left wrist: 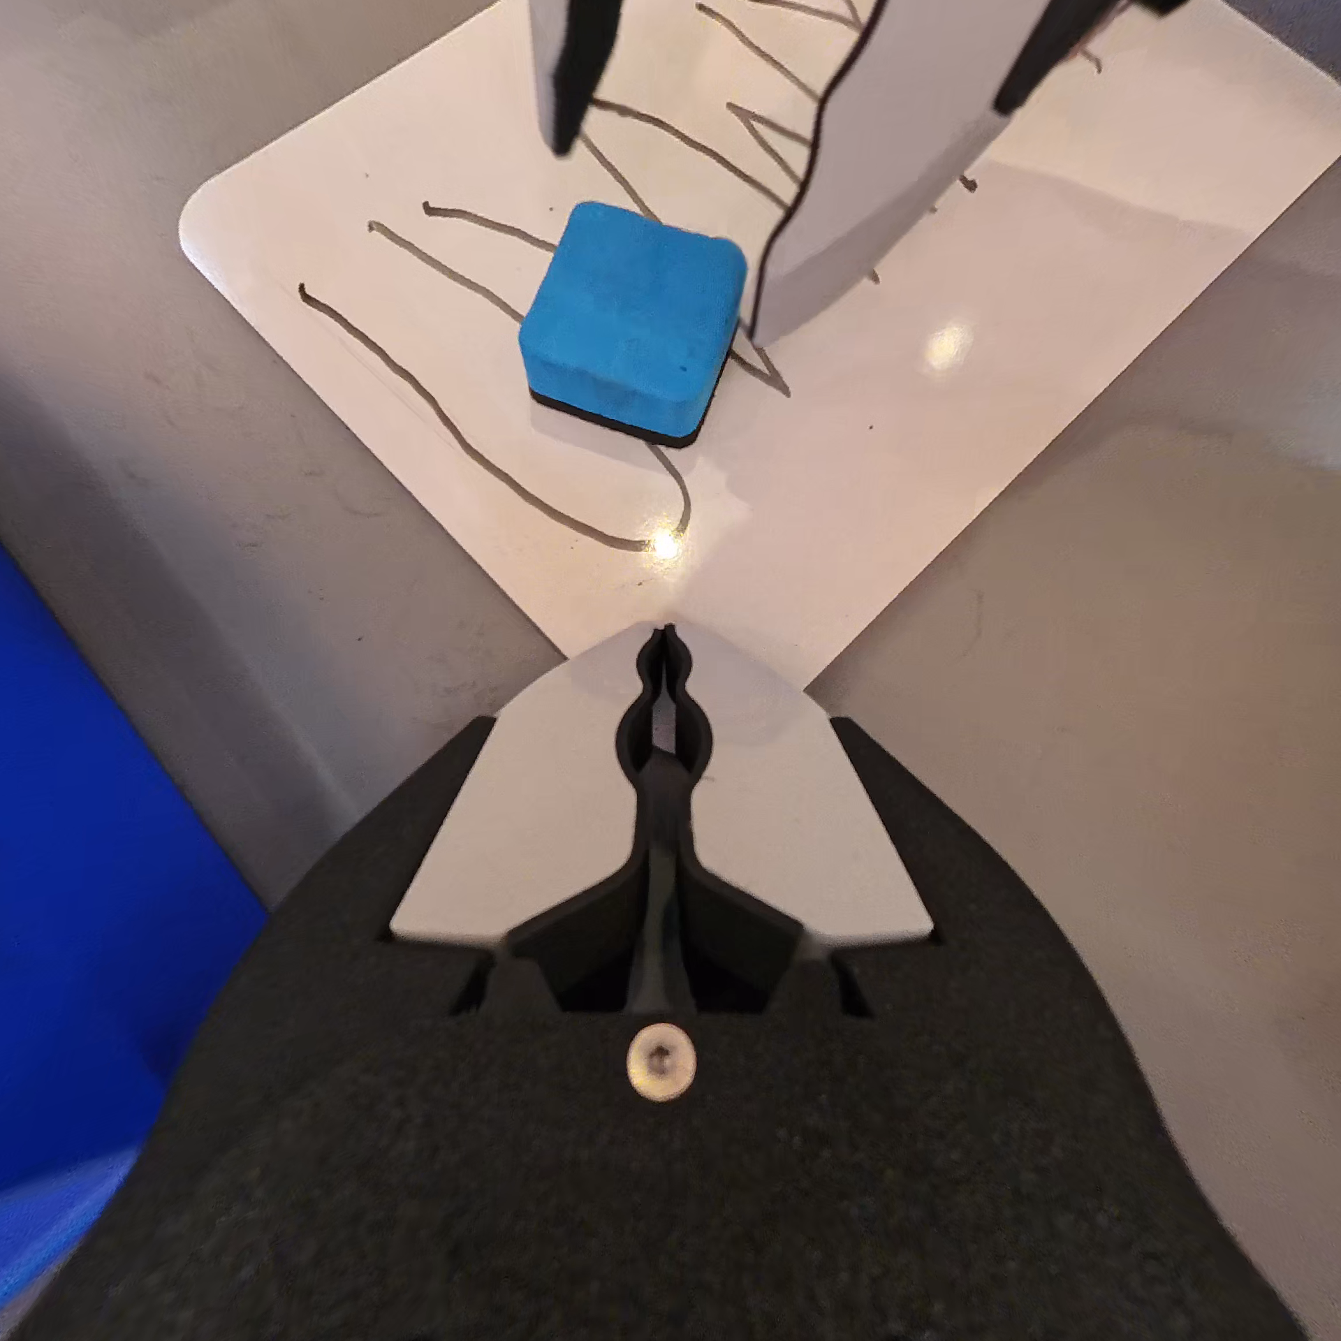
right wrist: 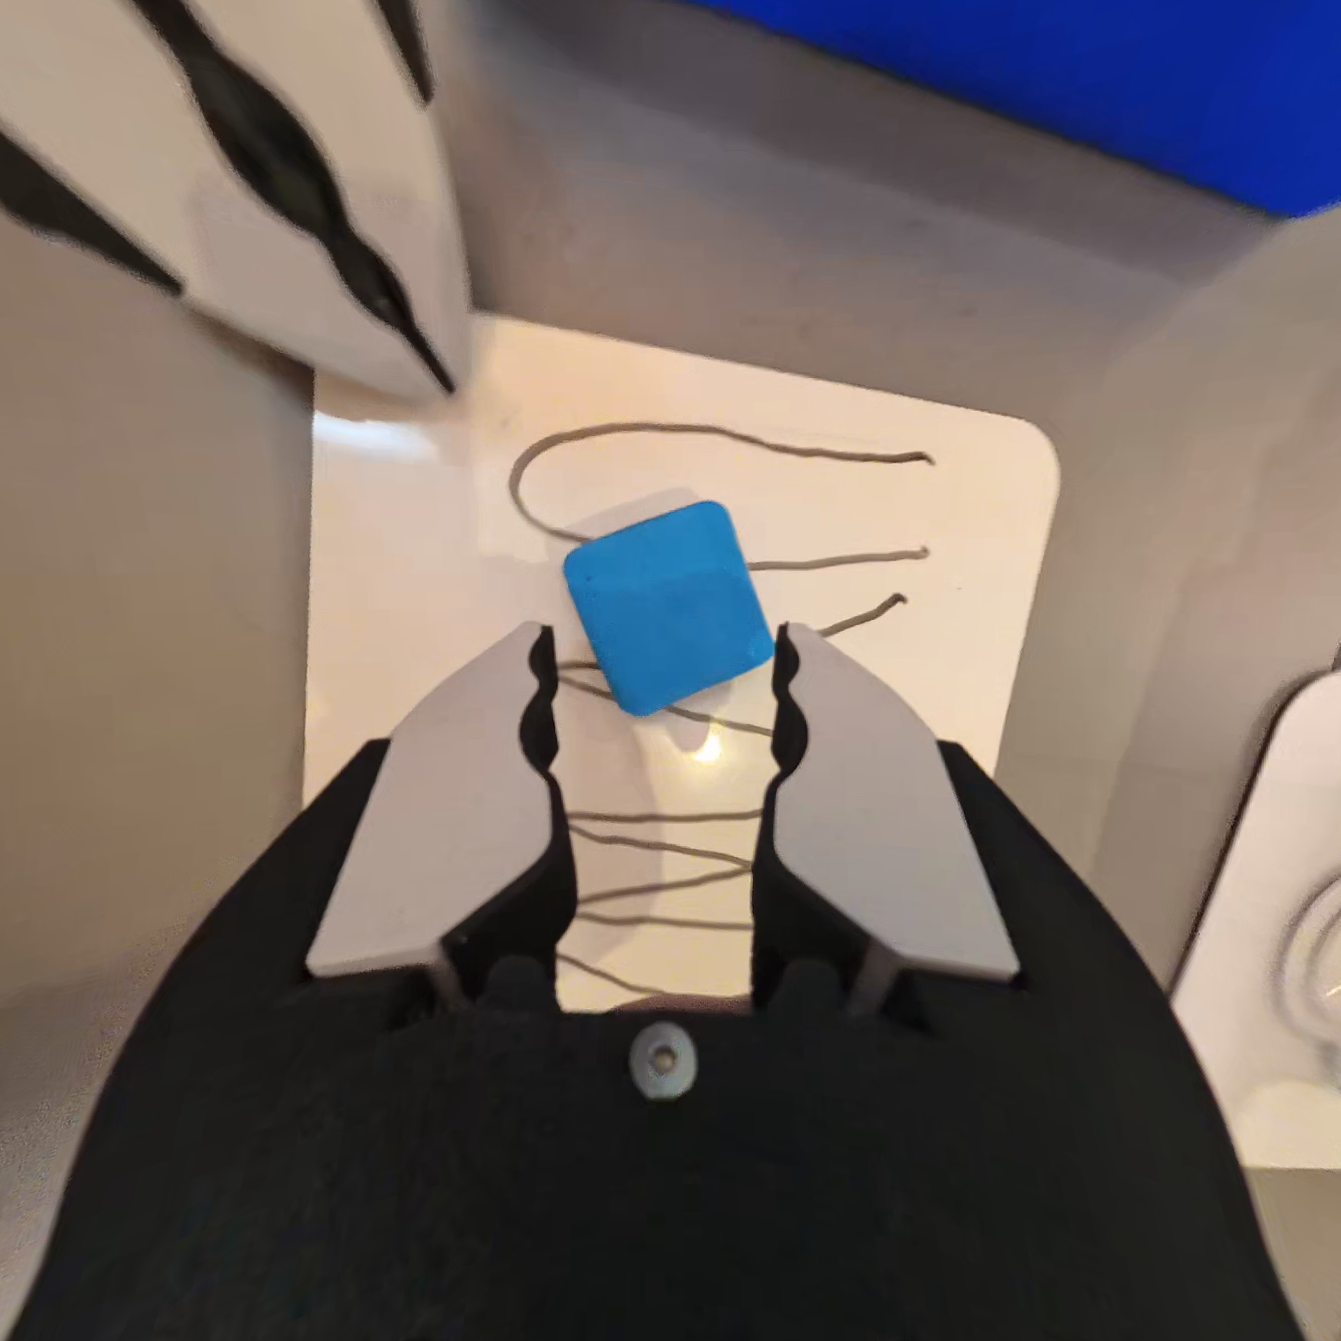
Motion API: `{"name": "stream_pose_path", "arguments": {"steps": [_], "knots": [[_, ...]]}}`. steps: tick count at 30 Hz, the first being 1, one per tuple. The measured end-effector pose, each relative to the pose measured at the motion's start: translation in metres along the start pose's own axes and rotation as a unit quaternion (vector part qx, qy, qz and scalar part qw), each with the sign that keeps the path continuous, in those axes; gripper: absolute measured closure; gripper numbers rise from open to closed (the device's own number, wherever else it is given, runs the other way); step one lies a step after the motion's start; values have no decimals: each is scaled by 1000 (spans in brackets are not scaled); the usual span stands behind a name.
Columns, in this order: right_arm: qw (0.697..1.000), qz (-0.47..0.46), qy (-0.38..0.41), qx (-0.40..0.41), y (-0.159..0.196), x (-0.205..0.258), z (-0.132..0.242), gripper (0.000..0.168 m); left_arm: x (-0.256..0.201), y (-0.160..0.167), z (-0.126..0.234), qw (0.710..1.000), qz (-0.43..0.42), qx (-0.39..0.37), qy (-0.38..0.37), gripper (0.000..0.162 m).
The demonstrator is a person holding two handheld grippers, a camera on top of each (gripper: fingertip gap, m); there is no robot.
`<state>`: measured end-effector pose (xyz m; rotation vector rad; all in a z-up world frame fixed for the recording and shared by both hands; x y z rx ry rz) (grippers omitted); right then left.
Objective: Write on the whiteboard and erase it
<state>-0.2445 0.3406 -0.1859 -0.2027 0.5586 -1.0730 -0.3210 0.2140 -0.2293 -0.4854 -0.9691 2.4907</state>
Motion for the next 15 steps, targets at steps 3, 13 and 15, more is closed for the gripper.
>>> {"name": "stream_pose_path", "arguments": {"steps": [3, 13, 15], "knots": [[994, 93, -19, 59, -5, -3, -4, 107, 0, 0, 0, 1000, 2, 1, 2, 162], [983, 144, -95, 65, -9, -9, -29, 117, 0, 0, 0, 1000, -2, 1, -4, 162], [985, 129, -96, 65, -6, -12, -28, 117, 0, 0, 0, 1000, 0, 0, -1, 162]]}}
Point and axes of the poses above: each gripper's, where its closed fingertips meet, z back along the fingers, y out of its underside, x = y × z across the jaws, the point moved 7 cm from there along z, back along the fingers, and after that the axes turned 11 degrees about y, right-handed, at the moved point
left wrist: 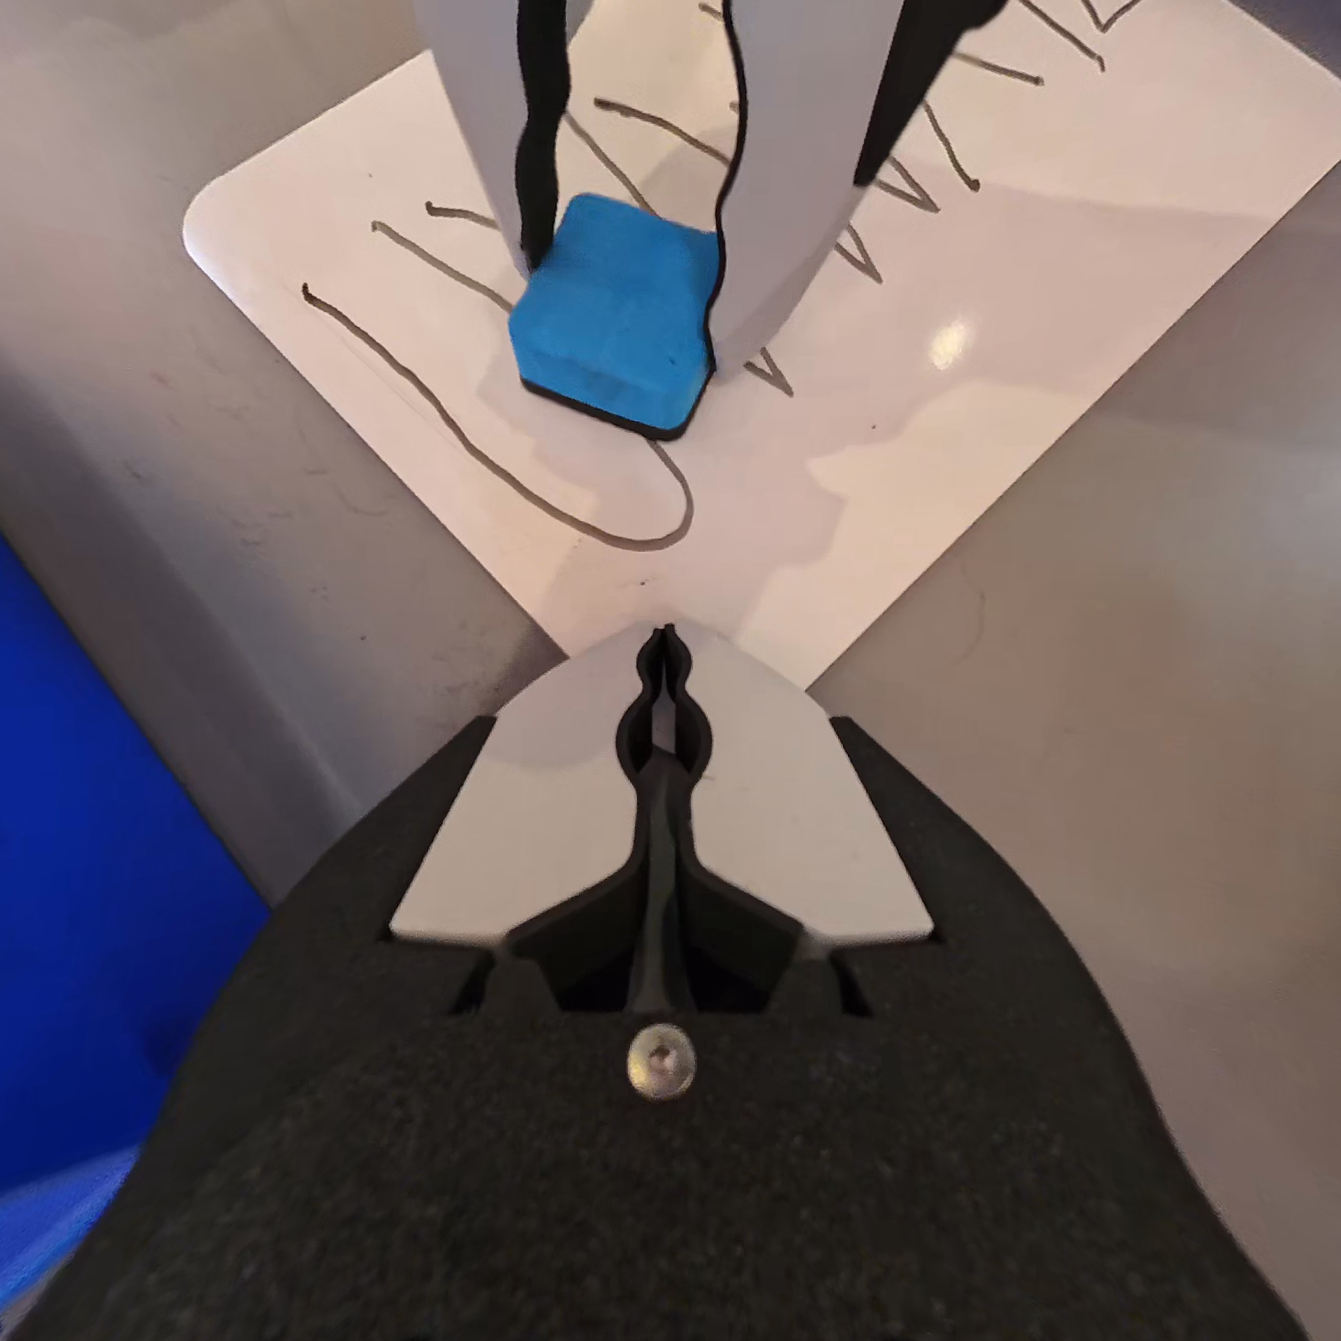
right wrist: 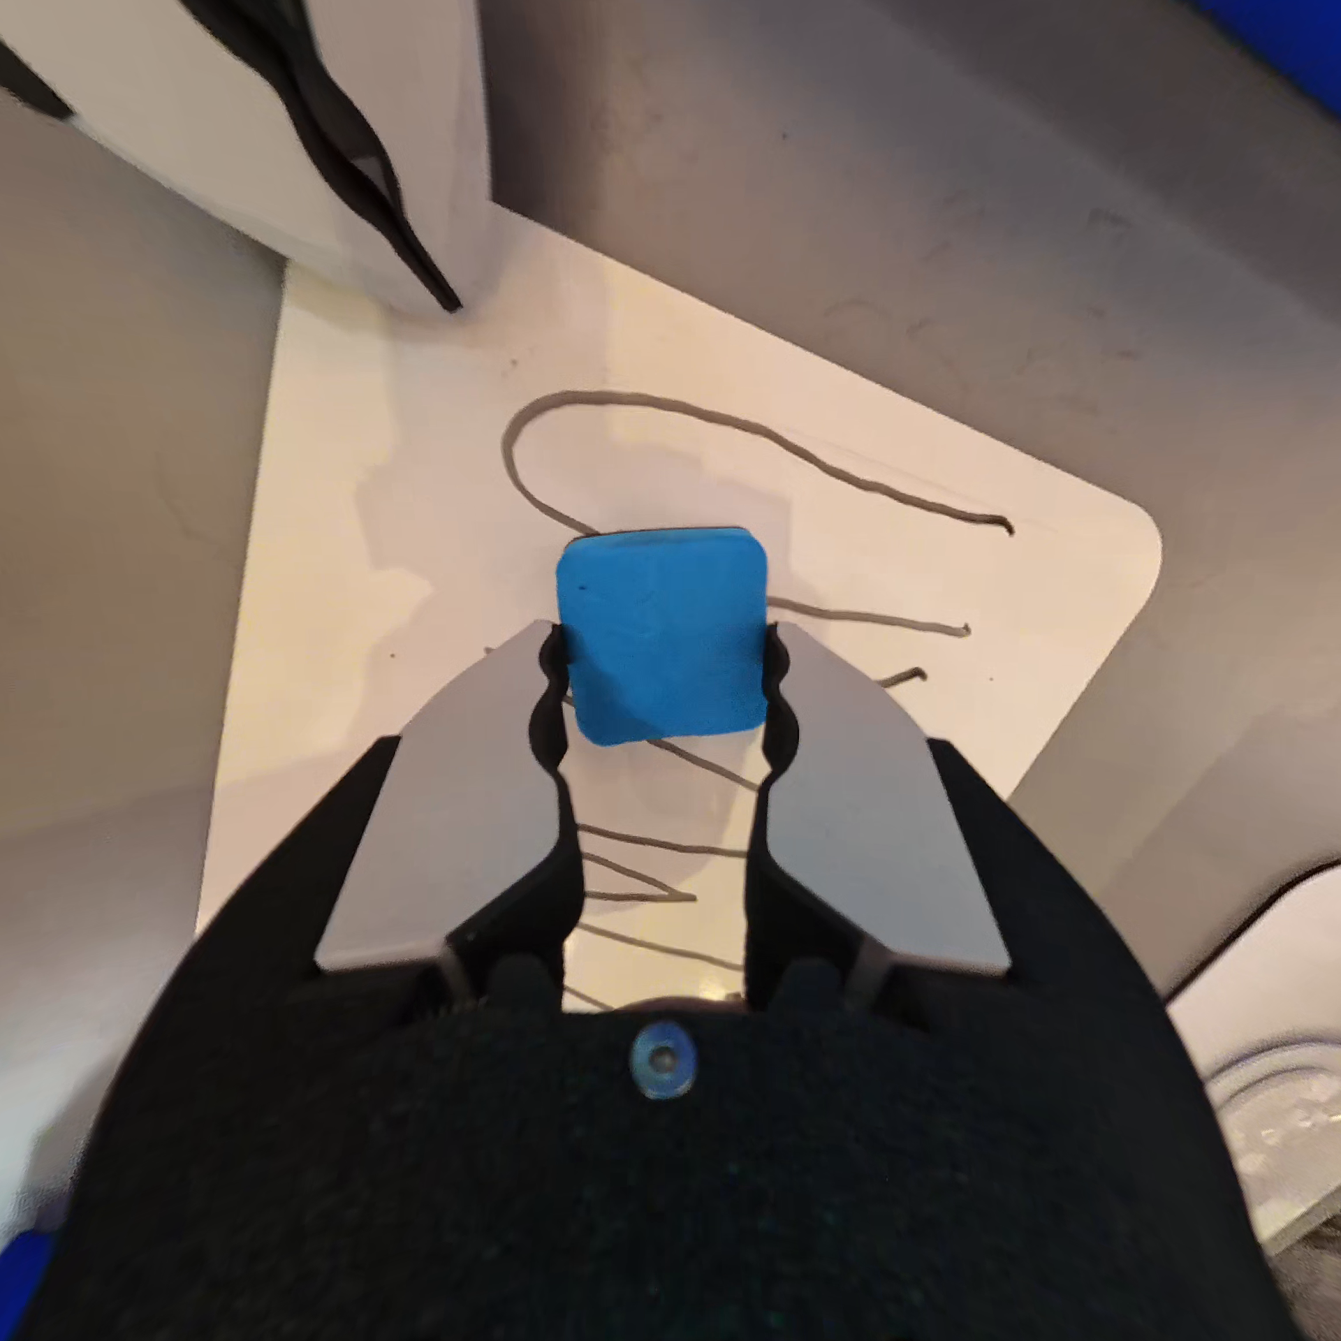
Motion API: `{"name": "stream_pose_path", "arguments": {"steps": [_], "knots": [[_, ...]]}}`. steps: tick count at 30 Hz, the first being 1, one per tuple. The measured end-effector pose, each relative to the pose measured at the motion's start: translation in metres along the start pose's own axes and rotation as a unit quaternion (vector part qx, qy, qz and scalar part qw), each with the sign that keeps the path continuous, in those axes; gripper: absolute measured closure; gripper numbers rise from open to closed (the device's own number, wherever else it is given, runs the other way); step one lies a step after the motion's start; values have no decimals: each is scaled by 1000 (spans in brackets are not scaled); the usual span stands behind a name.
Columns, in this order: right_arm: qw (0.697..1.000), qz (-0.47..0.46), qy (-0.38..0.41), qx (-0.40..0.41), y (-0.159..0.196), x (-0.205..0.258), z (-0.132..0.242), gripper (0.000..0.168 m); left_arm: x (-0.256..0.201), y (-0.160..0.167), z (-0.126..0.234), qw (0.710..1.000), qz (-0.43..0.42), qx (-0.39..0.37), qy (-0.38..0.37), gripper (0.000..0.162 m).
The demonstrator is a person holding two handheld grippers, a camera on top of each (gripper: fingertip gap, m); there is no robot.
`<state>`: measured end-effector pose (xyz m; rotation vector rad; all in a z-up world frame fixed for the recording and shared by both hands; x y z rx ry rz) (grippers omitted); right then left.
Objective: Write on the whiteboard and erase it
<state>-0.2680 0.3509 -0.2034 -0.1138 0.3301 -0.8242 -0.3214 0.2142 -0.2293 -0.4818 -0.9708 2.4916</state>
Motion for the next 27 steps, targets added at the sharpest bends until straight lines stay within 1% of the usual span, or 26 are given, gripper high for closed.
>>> {"name": "stream_pose_path", "arguments": {"steps": [2, 4, 5, 7, 9, 10, 11, 13, 14, 15, 17, 18, 20, 21, 22, 24, 25, 27], "knots": [[999, -34, 8, 0, 1, -5, 0, 117, 0, 0, 0, 1000, 4, -2, 3, 162], [995, -82, -36, -33, -9, 2, 1, 118, 1, 0, 0, 1000, 5, -3, 5, 162], [995, -87, -46, -35, -14, 7, 0, 117, 1, 0, 0, 1000, 5, -3, 5, 162], [997, -71, -30, -30, -20, 10, -2, 118, 1, 0, 0, 1000, 2, -2, 3, 162], [997, -77, 0, -9, -14, -4, -6, 118, 0, 0, 0, 1000, 1, -1, 1, 162], [996, -88, 5, 7, -10, -13, -7, 118, 0, 0, 0, 1000, 1, -1, -1, 162], [995, -101, -14, 11, -13, -12, -5, 118, 0, 0, 0, 1000, 1, -1, -2, 162], [997, -66, -27, 11, -30, 7, -5, 118, 1, 0, 0, 1000, -1, -2, -3, 162], [999, -41, -14, 14, -34, 12, -6, 118, 1, 0, 0, 1000, -1, -3, -3, 162], [999, -35, -1, 14, -33, 10, -7, 118, 1, 1, 0, 1000, -1, -3, -3, 162], [997, -77, 12, 24, -21, -8, -9, 119, 1, 0, 0, 1000, 0, -4, -3, 162], [997, -77, 6, 22, -22, -7, -8, 119, 1, 0, 0, 1000, 1, -4, -3, 162], [999, -40, 4, 8, -36, 13, -6, 119, 2, 1, 1, 1000, -3, -8, -6, 162], [999, -35, 5, 7, -38, 15, -6, 119, 2, 2, 2, 1000, -1, -5, -9, 162], [999, -39, 12, 12, -34, 10, -7, 119, 3, 3, 3, 1000, 1, -3, -7, 162], [996, -88, 17, 17, -21, -5, -7, 119, 3, 3, 3, 1000, 1, -3, -5, 162], [995, -101, 14, 15, -20, -4, -6, 119, 3, 3, 3, 1000, 1, -5, -4, 162], [994, -106, -18, -2, -29, 15, -3, 119, 2, 7, 6, 1000, 1, -7, -3, 162]]}}
Point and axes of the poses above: each gripper's, where its closed fingertips meet, z back along the fingers, y out of its underside, x = y × z across the jaws, the point moved 7 cm from there along z, back along the fingers, and after that the axes turned 11 degrees about y, right-handed, at the moved point
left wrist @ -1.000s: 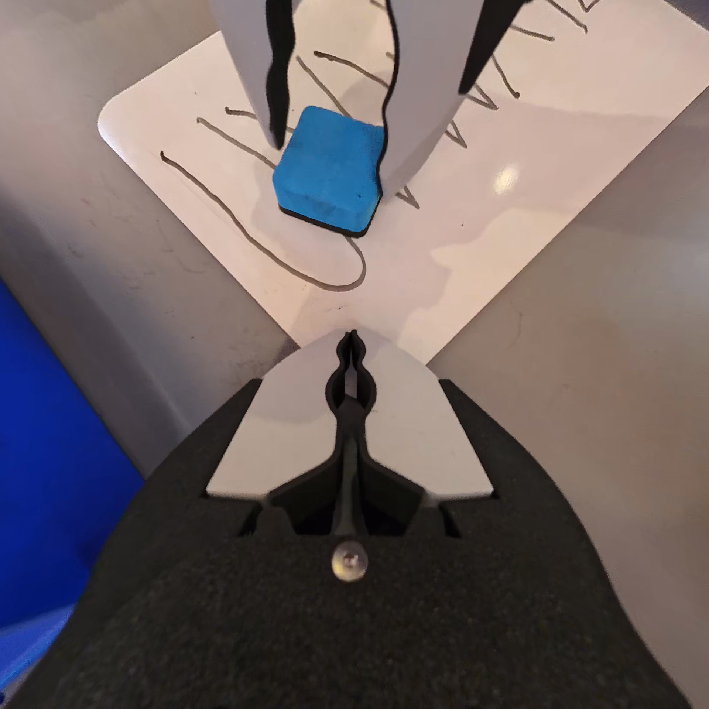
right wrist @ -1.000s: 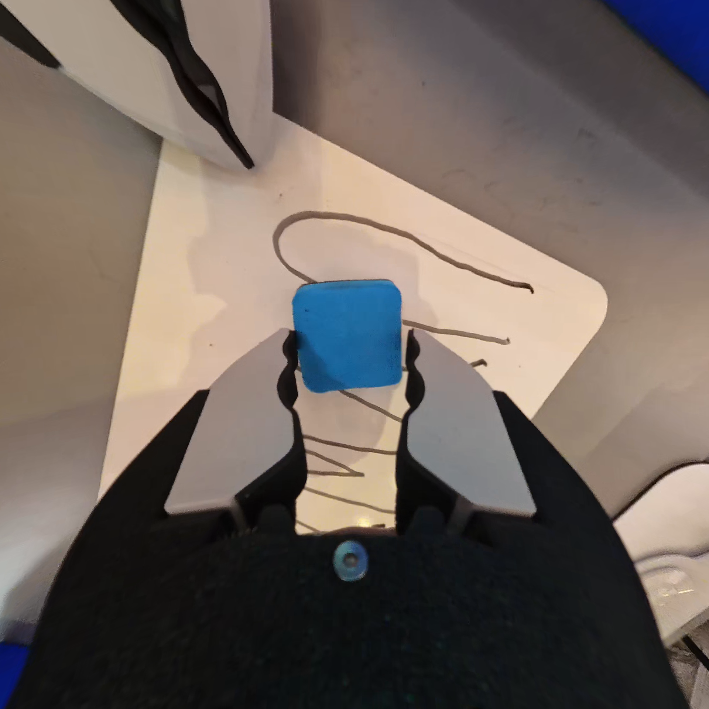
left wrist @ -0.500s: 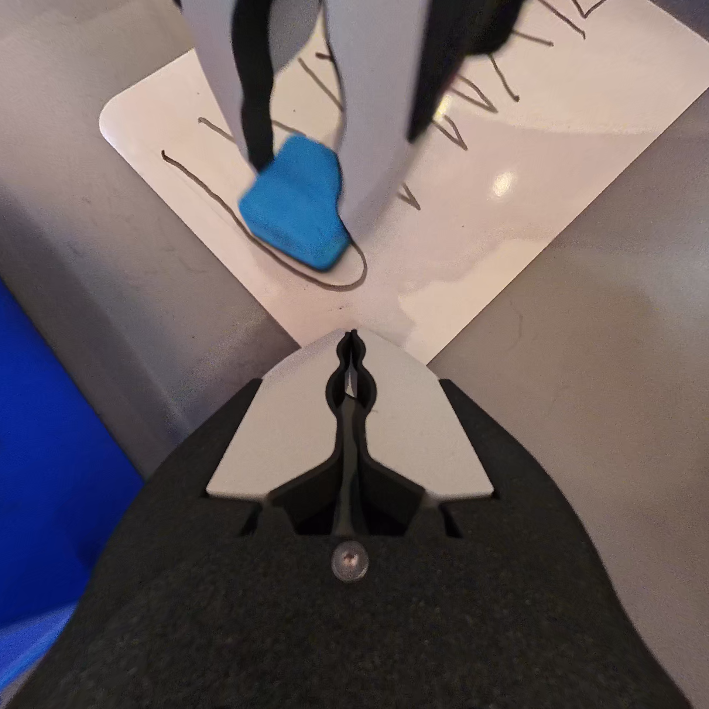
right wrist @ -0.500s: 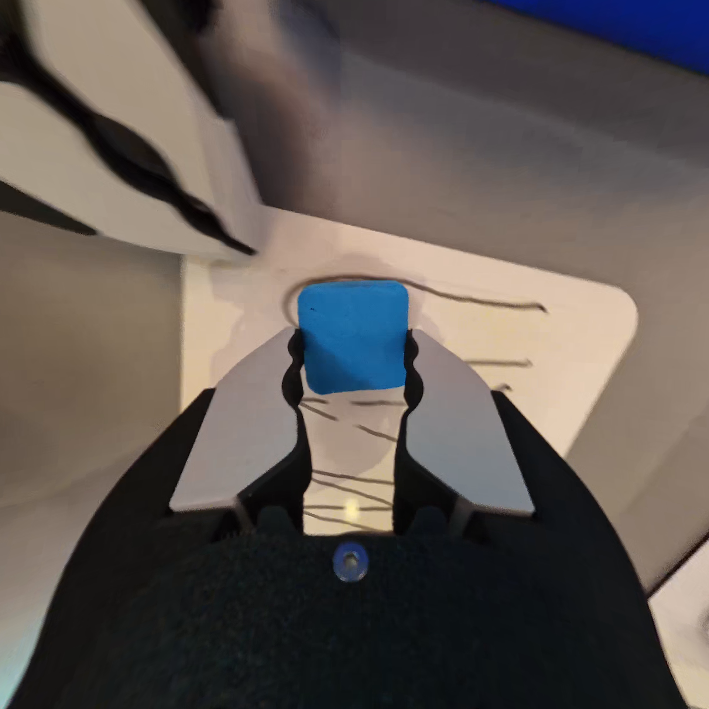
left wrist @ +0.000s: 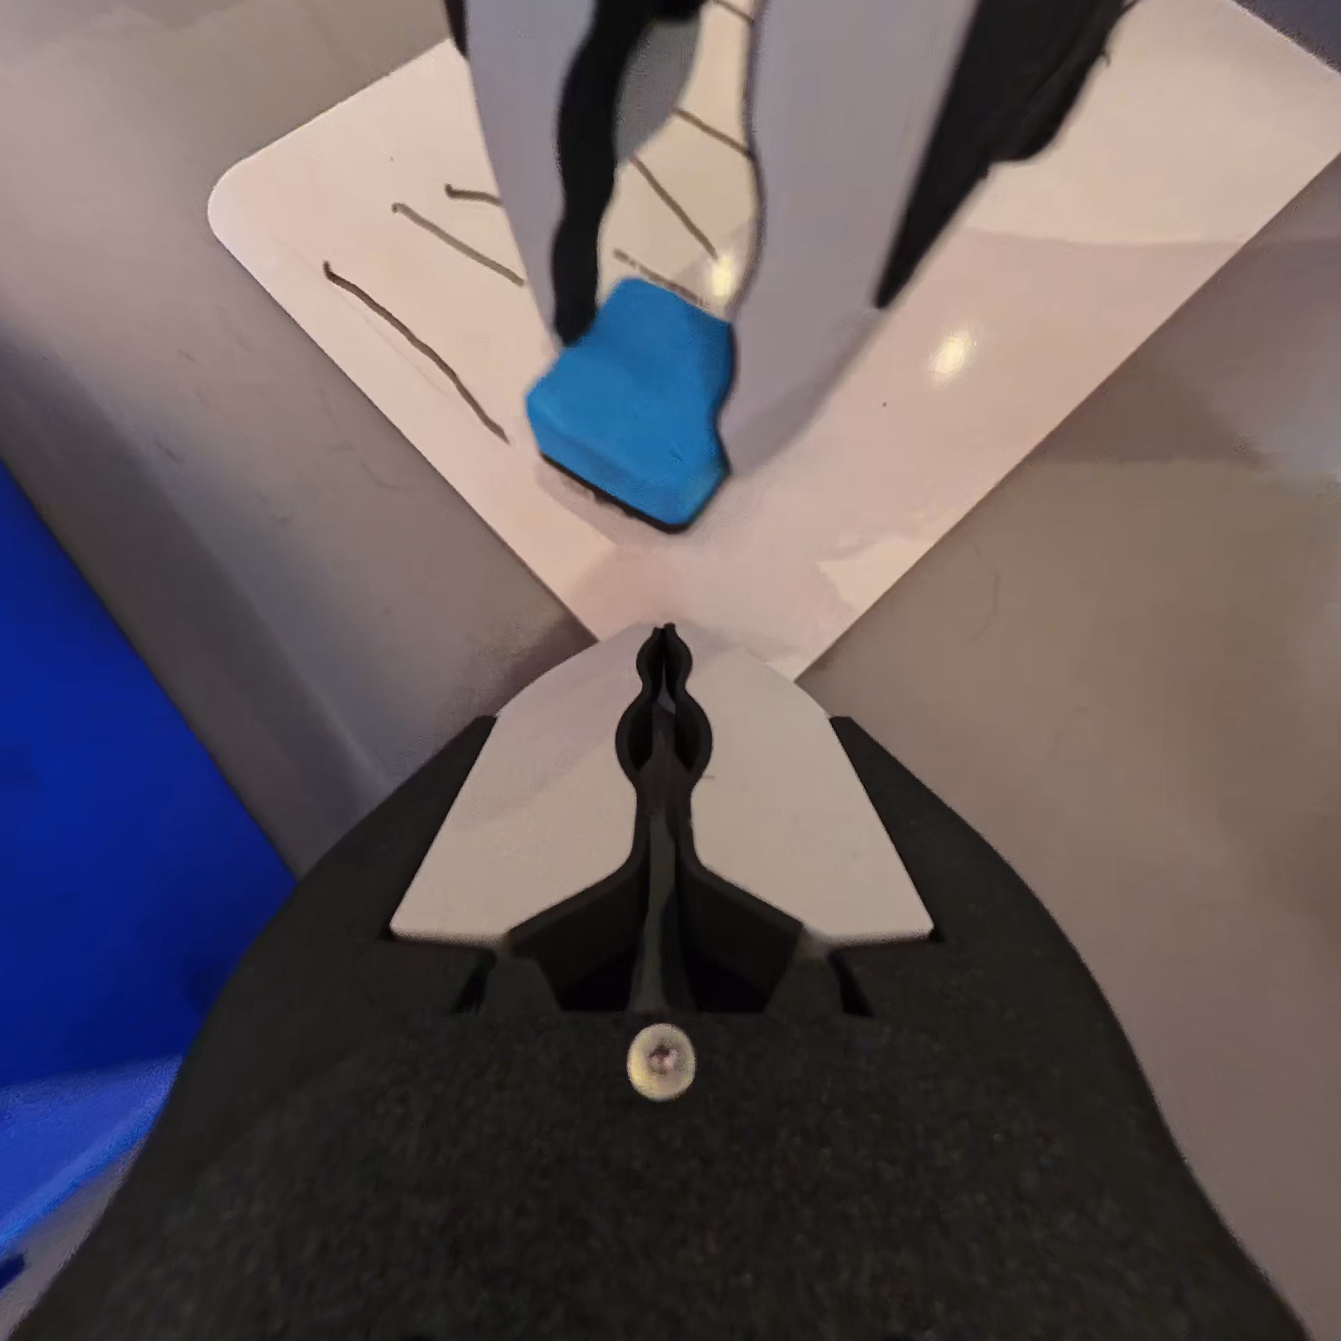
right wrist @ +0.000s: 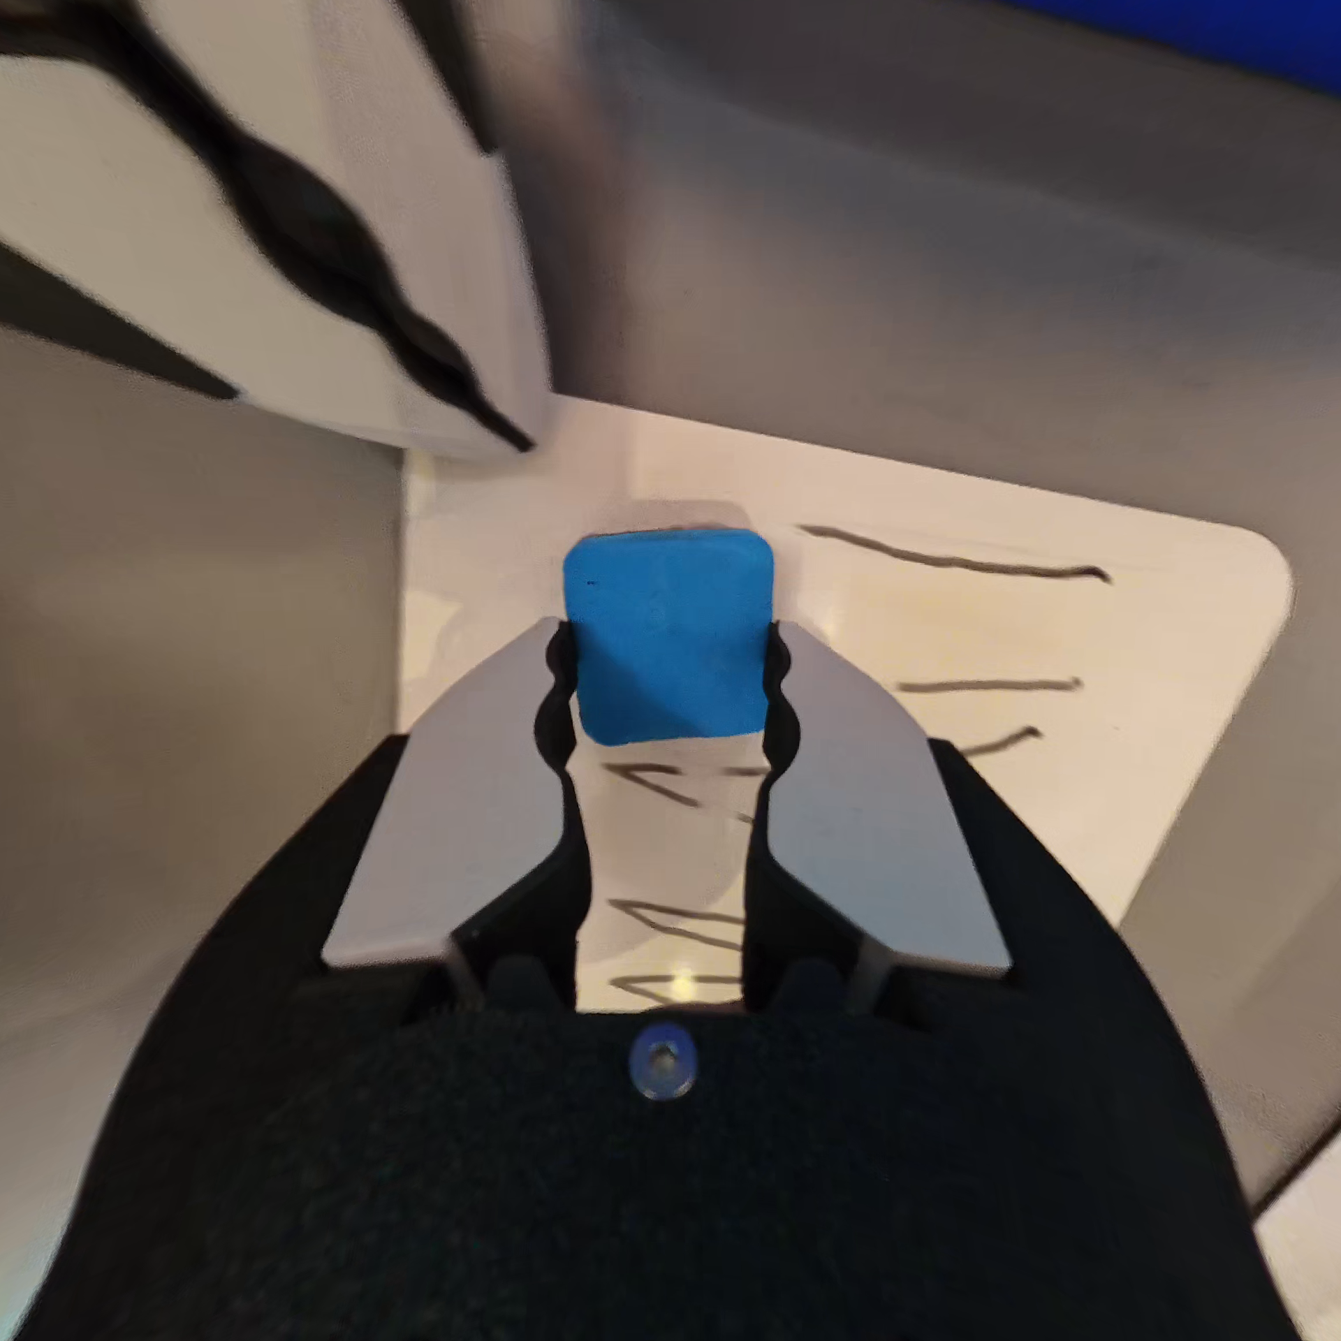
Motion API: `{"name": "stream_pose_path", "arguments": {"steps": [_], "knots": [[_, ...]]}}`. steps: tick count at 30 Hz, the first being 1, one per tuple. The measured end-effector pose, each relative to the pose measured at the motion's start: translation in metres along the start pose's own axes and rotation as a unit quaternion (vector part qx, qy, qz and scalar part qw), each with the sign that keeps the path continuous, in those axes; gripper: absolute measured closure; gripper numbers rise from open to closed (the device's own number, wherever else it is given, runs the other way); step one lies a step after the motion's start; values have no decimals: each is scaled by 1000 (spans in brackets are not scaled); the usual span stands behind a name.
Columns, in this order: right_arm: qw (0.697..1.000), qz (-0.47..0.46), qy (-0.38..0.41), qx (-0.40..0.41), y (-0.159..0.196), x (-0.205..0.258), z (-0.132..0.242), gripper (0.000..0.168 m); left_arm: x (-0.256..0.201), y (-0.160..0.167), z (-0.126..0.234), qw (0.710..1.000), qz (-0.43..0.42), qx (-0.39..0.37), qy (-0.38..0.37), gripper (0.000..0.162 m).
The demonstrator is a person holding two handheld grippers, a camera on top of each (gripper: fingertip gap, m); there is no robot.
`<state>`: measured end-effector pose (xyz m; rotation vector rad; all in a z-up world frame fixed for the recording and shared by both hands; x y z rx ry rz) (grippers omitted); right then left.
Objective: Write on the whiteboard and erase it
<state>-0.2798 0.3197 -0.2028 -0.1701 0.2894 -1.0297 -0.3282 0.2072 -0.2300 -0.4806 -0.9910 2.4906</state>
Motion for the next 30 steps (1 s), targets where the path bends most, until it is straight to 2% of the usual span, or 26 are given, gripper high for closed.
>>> {"name": "stream_pose_path", "arguments": {"steps": [2, 6, 9, 13, 16, 20, 24, 27, 28, 30], "knots": [[1000, 18, 10, 4, -1, 13, 2, 119, -2, 3, 3, 1000, -13, 1, -2, 162], [999, -18, 30, 0, -4, -5, -4, 119, -11, 2, -1, 998, -54, 10, -13, 162], [999, 23, 22, 6, -18, 4, -6, 119, -14, 2, -2, 998, -55, 10, -17, 162], [998, -35, 36, 29, -9, -34, -9, 119, -12, 2, -2, 999, -43, 8, -14, 162], [999, 28, 31, 26, -22, -13, -11, 119, -12, 2, -2, 999, -44, 8, -13, 162], [994, -80, 55, 50, 0, -77, -16, 119, -12, 1, -2, 999, -43, 8, -13, 162], [998, 7, 44, 50, -23, -50, -18, 118, -11, 1, -2, 999, -42, 8, -11, 162], [989, -99, 64, 84, 8, -109, -18, 119, -11, 1, -3, 999, -40, 8, -13, 162], [988, -112, 65, 84, 11, -115, -19, 119, -12, 1, -3, 999, -43, 8, -15, 162], [994, -61, 55, 71, -8, -87, -20, 118, -12, 1, -3, 999, -43, 8, -12, 162]]}}
Point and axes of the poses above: each gripper's, where its closed fingertips meet, z back along the fingers, y out of its underside, x = y × z across the jaws, the point moved 7 cm from there along z, back along the fingers, and after that the axes turned 11 degrees about y, right-handed, at the moved point
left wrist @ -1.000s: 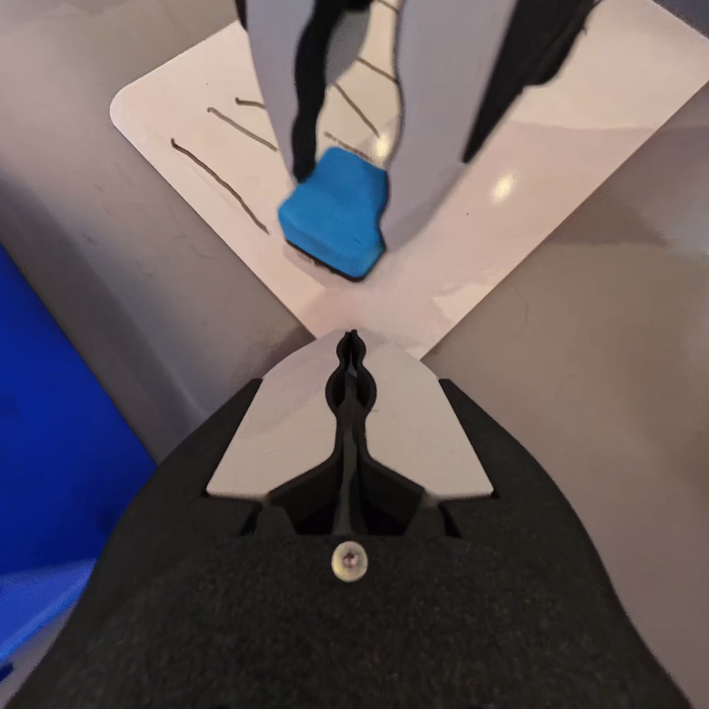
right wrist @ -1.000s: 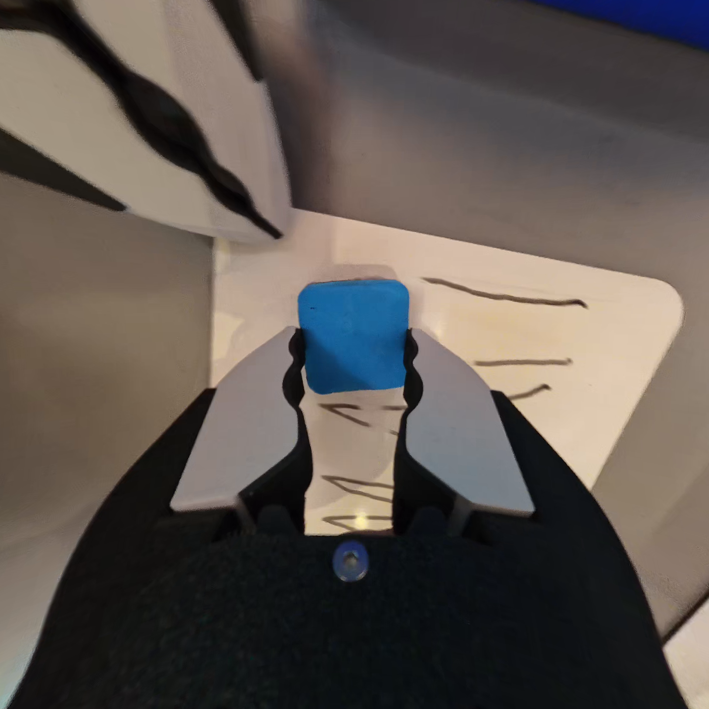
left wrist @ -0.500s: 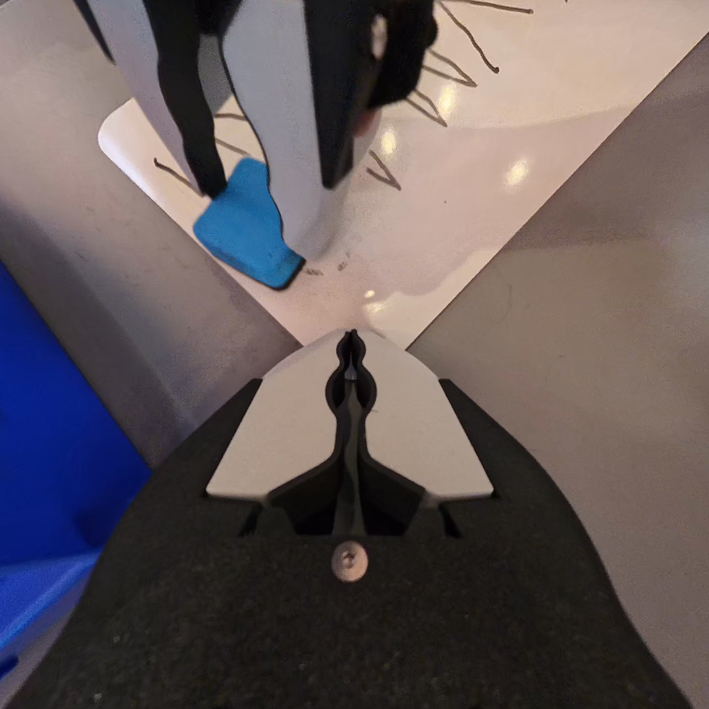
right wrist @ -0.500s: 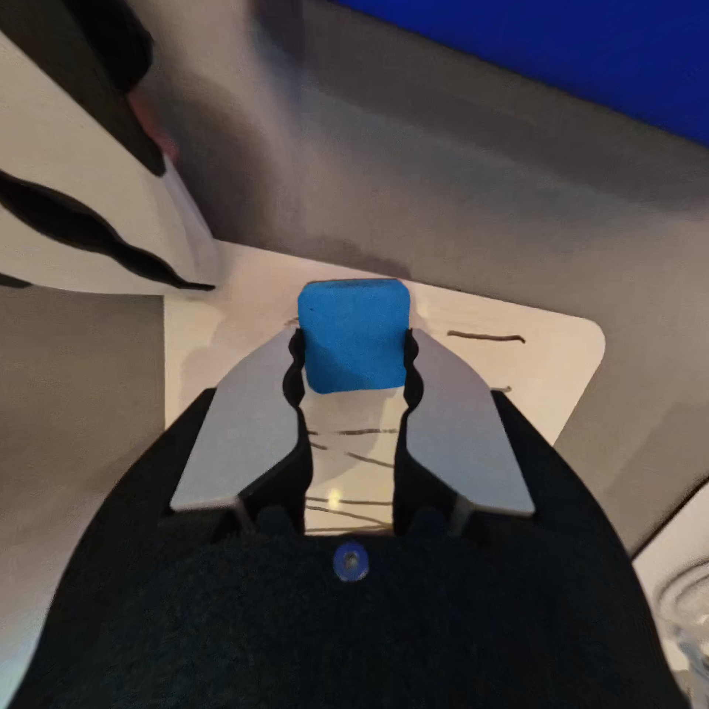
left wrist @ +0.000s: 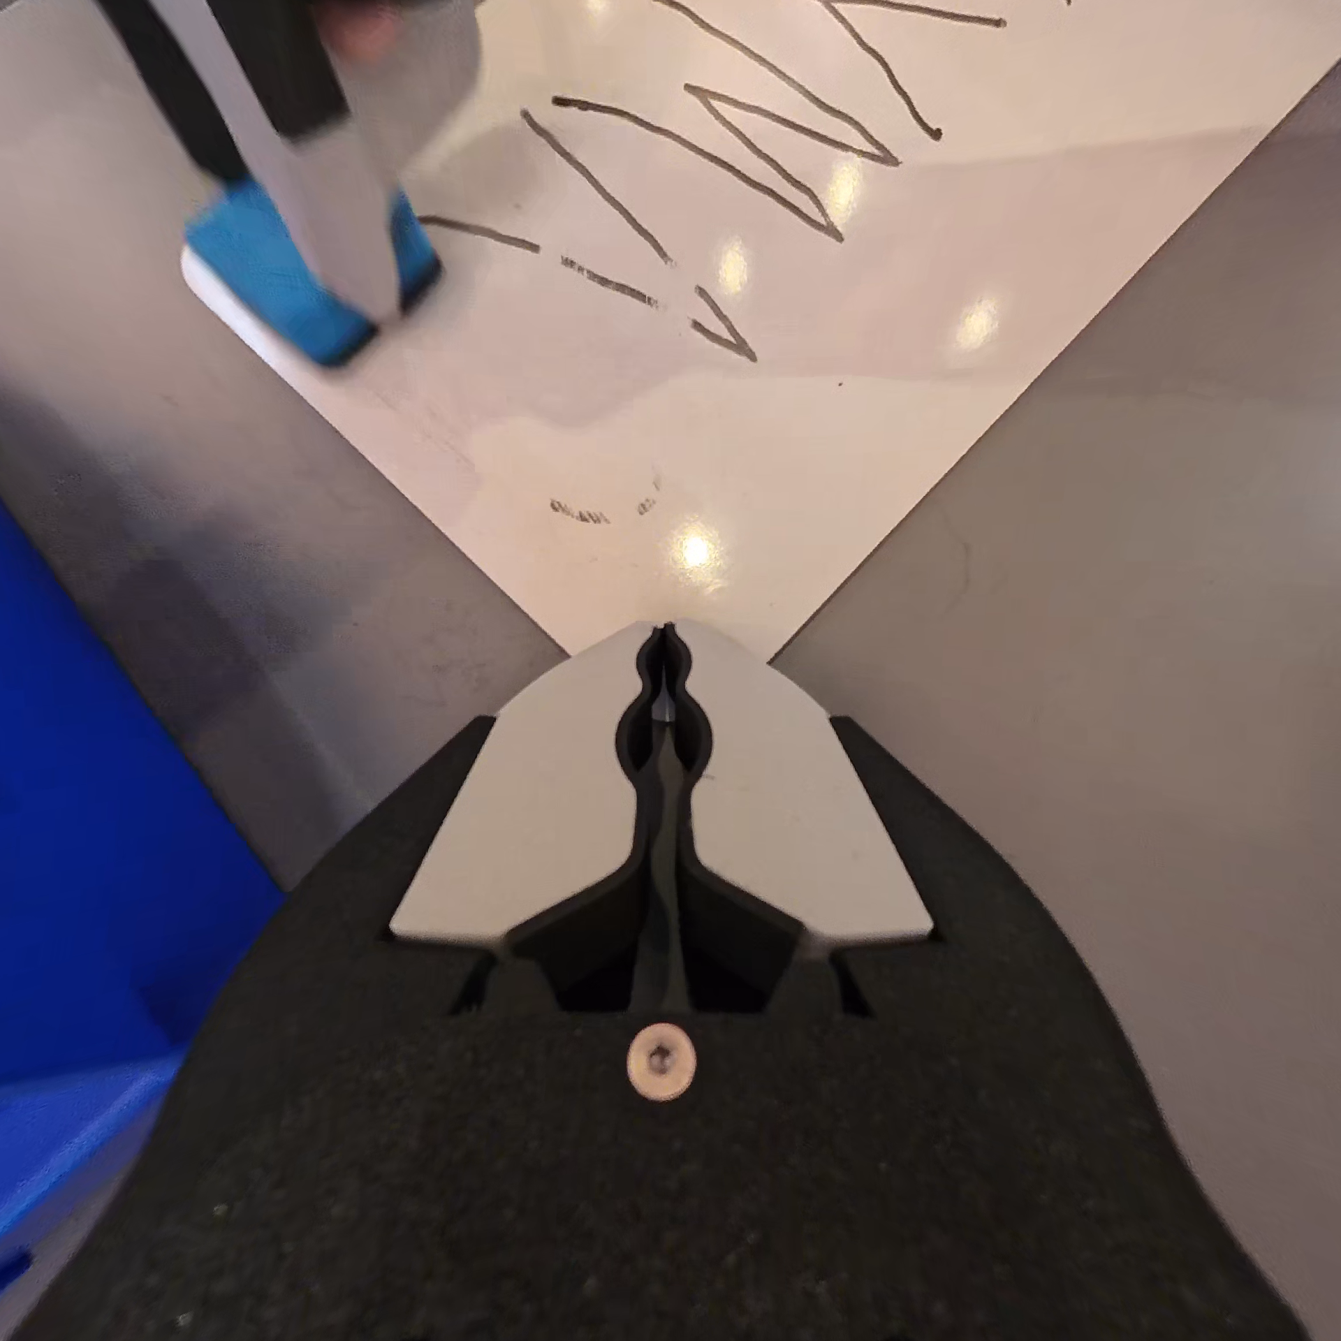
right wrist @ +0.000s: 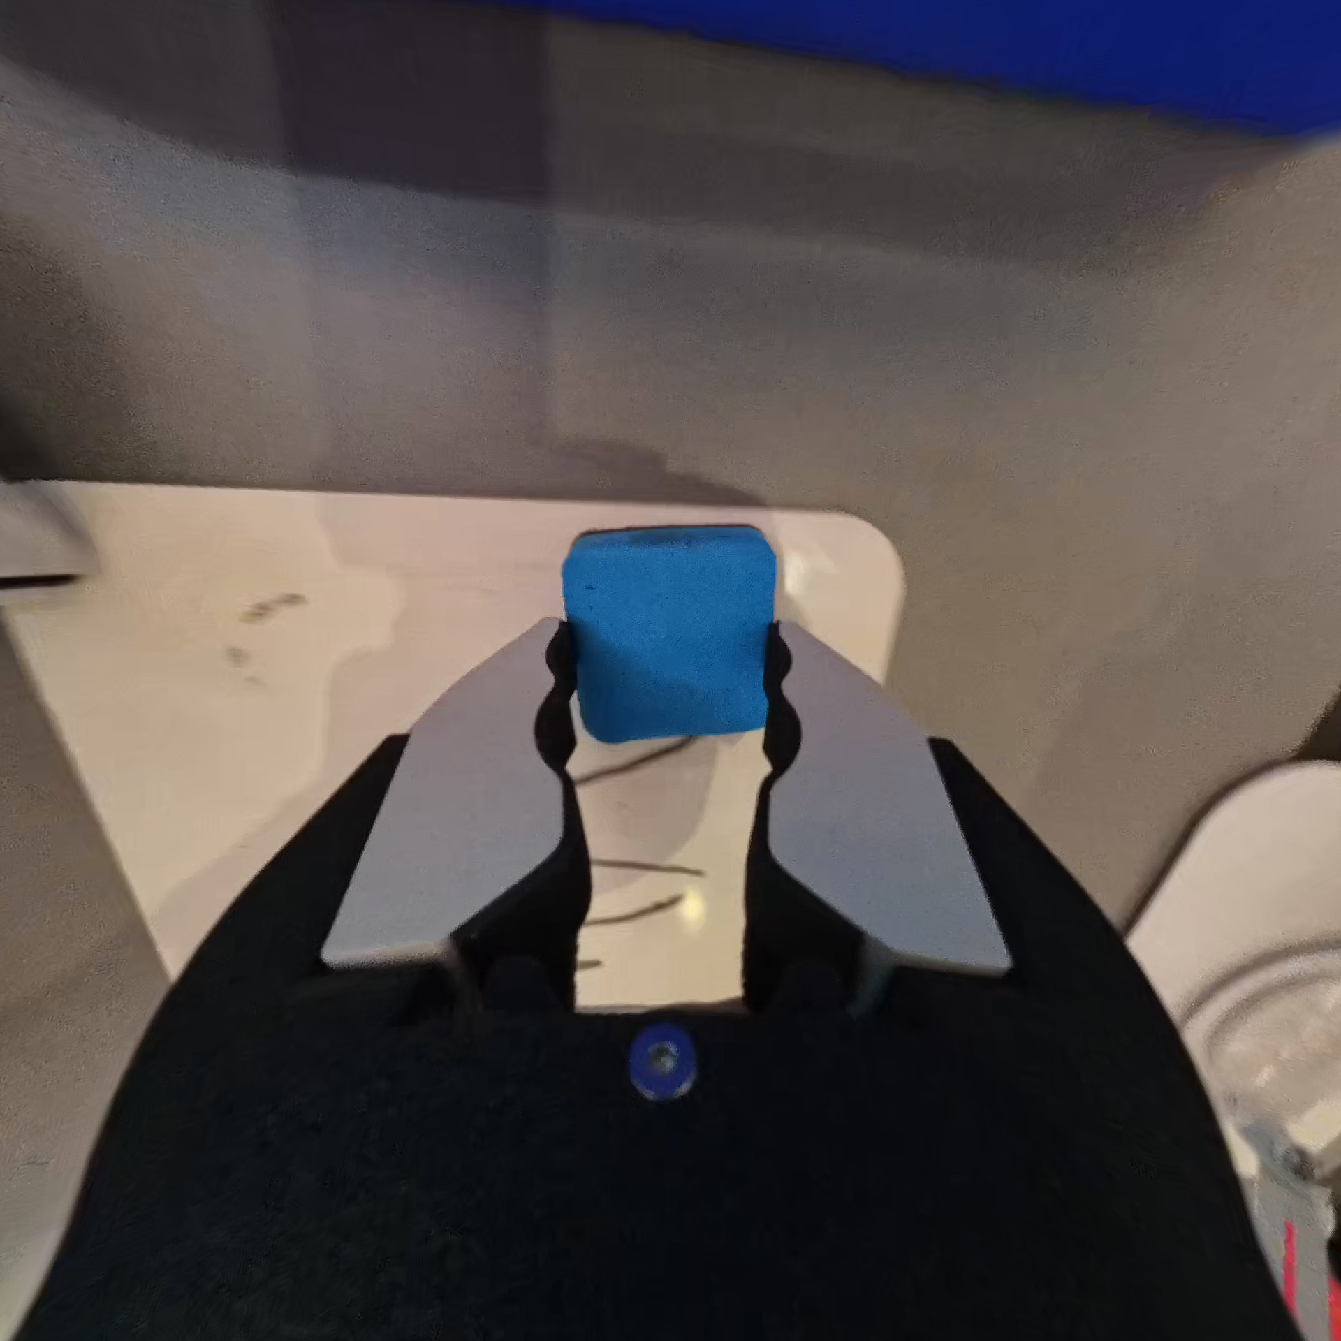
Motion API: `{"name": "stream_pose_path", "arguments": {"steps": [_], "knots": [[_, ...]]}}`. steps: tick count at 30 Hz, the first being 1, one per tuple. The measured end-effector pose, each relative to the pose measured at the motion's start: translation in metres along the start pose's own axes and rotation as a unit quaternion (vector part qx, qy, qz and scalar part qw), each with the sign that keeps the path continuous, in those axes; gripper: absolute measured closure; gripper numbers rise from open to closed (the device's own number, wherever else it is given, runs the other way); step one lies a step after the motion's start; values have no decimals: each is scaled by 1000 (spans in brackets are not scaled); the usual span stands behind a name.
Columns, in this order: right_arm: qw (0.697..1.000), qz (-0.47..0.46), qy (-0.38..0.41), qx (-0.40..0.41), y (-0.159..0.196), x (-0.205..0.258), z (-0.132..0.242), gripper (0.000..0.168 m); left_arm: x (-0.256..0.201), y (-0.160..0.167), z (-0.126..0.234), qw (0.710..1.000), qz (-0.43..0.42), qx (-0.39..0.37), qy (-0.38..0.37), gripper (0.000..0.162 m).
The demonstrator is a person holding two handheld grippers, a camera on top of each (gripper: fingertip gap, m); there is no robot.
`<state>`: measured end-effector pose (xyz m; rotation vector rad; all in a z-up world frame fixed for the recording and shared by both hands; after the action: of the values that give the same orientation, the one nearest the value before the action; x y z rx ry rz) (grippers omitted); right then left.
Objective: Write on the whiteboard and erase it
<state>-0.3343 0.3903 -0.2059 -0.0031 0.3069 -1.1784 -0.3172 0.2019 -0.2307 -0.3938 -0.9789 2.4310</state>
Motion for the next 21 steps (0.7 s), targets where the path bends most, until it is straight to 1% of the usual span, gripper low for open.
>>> {"name": "stream_pose_path", "arguments": {"steps": [1, 2, 3, 5, 6, 7, 9, 11, 12, 14, 15, 18, 20, 21], "knots": [[999, 37, -5, -15, -9, 22, 4, 118, 0, 0, 0, 1000, 2, 0, 2, 162], [998, 62, -5, -19, -11, 33, 6, 118, 1, 0, 0, 1000, 4, -1, 3, 162], [998, 58, -3, -19, -6, 29, 6, 118, 1, -1, 0, 1000, 6, -1, 4, 162], [1000, -20, 11, -1, 16, -5, 2, 119, 1, 0, 0, 1000, 5, -1, 2, 162], [999, -45, 10, 0, 23, -12, 1, 119, 1, 0, 0, 1000, 3, -1, 0, 162], [999, -35, 9, -5, 22, -3, 3, 118, 1, 0, 0, 1000, 3, 0, -1, 162], [999, 28, -10, -26, 12, 44, 13, 118, 1, 0, 0, 1000, 5, -1, 0, 162], [998, 49, -17, -43, 12, 76, 20, 118, 2, 0, 0, 1000, 7, -2, 3, 162], [998, 43, -18, -47, 18, 77, 21, 118, 2, 0, 1, 1000, 7, -2, 4, 162], [999, -14, -13, -41, 30, 62, 20, 119, 2, 0, 1, 1000, 5, -2, 3, 162], [999, -15, -14, -40, 30, 64, 21, 119, 2, 0, 1, 1000, 5, -2, 2, 162], [998, 52, -8, -42, 14, 100, 26, 119, 2, 1, 1, 1000, 1, -2, 2, 162], [998, 47, -7, -32, 14, 99, 27, 118, 2, 0, 1, 1000, 1, -2, 3, 162], [999, 38, -9, -26, 20, 96, 27, 118, 1, 0, 1, 1000, -1, -2, 2, 162]]}}
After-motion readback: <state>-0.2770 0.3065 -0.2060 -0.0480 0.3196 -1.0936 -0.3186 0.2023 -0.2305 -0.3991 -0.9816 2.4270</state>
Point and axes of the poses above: each gripper's, where its closed fingertips meet, z back along the fingers, y out of its underside, x = y × z across the jaws, the point moved 7 cm from there along z, back along the fingers, and after that the axes turned 11 degrees about y, right-handed, at the moved point
